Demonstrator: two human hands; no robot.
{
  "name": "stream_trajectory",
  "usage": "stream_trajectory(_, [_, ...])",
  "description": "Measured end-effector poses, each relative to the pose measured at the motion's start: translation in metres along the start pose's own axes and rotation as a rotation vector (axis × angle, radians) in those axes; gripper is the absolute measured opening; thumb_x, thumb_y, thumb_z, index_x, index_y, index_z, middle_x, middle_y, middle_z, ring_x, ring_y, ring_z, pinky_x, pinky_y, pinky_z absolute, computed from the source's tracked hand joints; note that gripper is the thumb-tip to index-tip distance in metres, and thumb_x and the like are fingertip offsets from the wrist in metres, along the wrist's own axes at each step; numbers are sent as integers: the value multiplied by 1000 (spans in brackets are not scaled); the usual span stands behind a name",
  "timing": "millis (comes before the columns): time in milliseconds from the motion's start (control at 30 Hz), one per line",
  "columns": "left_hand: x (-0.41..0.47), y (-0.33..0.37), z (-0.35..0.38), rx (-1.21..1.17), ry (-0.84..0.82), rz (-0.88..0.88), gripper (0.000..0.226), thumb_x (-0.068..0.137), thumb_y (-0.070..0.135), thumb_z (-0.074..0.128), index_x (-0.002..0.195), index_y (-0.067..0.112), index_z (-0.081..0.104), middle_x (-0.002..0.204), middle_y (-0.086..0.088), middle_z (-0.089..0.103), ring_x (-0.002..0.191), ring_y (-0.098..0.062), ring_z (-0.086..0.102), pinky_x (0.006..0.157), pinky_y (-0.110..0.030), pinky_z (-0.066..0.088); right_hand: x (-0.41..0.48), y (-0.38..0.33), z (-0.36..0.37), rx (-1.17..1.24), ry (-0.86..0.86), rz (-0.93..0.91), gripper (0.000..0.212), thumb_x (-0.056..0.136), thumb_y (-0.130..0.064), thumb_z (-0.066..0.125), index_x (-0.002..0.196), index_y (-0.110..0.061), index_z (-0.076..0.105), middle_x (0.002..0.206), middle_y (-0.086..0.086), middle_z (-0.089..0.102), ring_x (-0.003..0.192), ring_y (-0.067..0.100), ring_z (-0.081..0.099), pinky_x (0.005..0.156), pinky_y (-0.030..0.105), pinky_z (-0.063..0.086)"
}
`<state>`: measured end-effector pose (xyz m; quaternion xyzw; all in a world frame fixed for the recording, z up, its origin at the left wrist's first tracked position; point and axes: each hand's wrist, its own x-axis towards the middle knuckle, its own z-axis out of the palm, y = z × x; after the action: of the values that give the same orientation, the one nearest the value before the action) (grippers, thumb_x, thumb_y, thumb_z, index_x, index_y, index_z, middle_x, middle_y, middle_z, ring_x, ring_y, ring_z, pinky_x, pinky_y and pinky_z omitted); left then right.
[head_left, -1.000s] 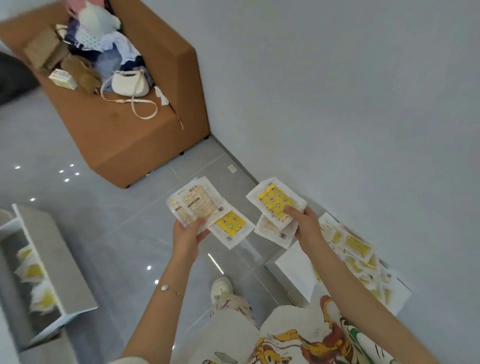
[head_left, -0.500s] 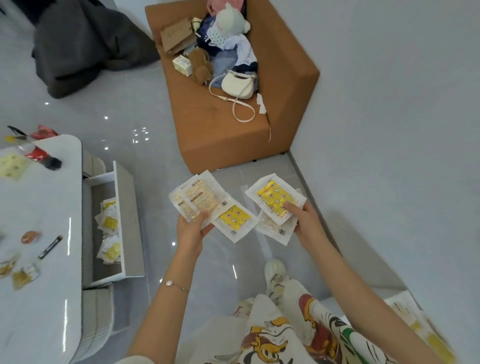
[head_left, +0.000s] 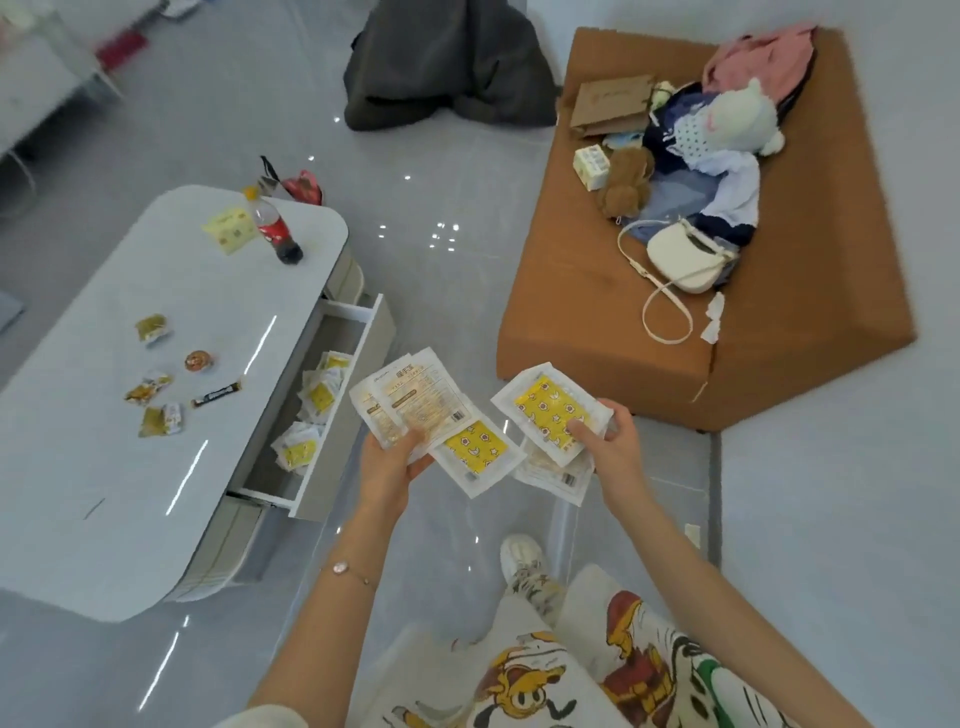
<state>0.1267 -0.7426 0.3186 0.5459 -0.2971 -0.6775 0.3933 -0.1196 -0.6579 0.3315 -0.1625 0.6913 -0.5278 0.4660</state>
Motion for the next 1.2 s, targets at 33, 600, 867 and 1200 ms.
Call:
stream_trajectory(33, [5,4,0,-27,42,7,41,90,0,61,122,24,55,121,-4,66,107,-25,66,78,-41,59,13,-8,7,-25,-34,-6,39,85,-7,70,116,-17,48,98,0,66,78,8,69,67,28,56])
stream_trajectory(600, [89,41,-85,-278,472,39,44,89,3,63,131,13,52,122,-5,67,106,-25,67,84,-46,57,136,-44,201,-134,-451,237,38,84,-8,69,117,-14,52,100,1,69,91,23,67,77,37,54])
stream_trajectory(867, [170,77,-134,-337,586,51,42,88,3,64,128,12,54,118,-6,68,103,-26,68,81,-47,58,191,-59,311,-250,-523,258,28,83,-7,70,106,-16,56,103,6,70,98,28,67,90,48,52])
stream_trajectory(1200, [230,78,-191,-392,775,30,39,87,6,67,124,11,55,116,-7,69,102,-28,68,79,-48,58,234,-28,416,-378,-597,330,28,83,-6,69,106,-18,57,109,11,69,96,28,67,89,47,52])
